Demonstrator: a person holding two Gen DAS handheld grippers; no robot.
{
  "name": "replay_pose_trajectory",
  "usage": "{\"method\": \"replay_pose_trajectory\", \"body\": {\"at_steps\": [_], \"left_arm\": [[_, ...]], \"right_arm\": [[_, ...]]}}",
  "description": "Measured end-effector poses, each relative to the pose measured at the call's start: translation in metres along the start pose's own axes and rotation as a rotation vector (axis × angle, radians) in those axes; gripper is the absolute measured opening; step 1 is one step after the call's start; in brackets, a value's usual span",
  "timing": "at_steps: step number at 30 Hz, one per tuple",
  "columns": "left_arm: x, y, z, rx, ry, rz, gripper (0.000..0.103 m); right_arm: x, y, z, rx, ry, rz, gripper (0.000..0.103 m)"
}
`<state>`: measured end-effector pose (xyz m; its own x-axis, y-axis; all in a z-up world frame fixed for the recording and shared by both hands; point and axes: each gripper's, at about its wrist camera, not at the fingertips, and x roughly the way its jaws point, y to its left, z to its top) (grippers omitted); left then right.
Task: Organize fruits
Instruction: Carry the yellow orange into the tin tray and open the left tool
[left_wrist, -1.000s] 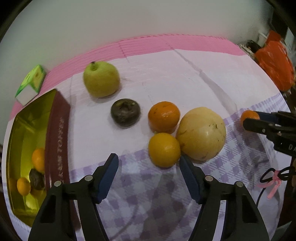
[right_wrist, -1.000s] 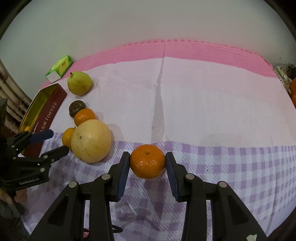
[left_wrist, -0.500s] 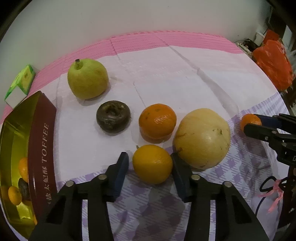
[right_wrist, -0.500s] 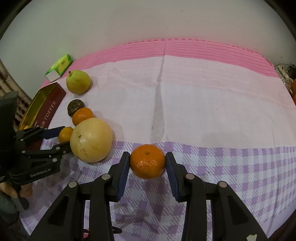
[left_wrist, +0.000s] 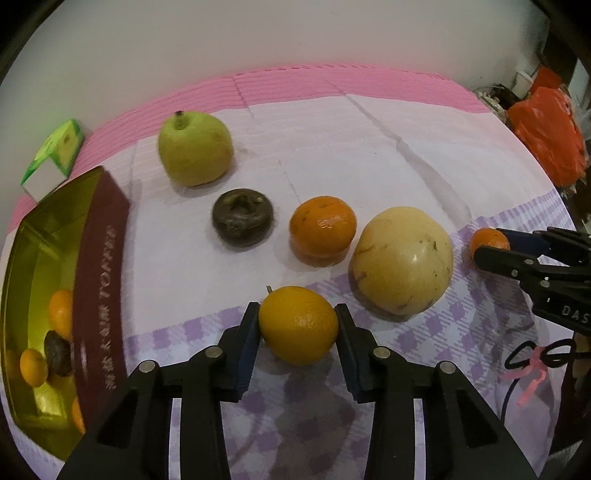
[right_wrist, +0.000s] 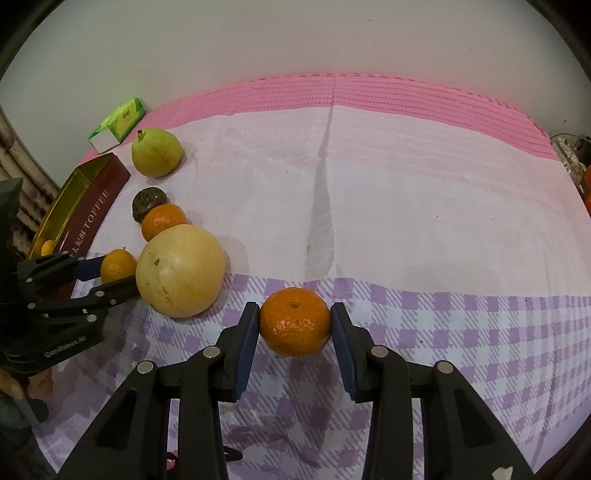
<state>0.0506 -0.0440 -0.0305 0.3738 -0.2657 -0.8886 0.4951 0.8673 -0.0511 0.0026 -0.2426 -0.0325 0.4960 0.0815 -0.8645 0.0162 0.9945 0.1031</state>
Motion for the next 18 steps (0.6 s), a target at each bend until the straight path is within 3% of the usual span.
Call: {"method": "replay_pose_trajectory", "body": {"at_steps": [9,18], "left_arm": [[-0.022,0.016,-0.006,-0.084,-0.016,0.03,0.04],[-0.061,0.047,0.0,-0.172,-0.101,0.07,0.04]], "right_arm": [[0.005,0.006,-0.001,-0.033,0.006,-0.025,0.037],[0.004,0.007,-0.001,-0.038,0.005,-0.028,0.037]]}}
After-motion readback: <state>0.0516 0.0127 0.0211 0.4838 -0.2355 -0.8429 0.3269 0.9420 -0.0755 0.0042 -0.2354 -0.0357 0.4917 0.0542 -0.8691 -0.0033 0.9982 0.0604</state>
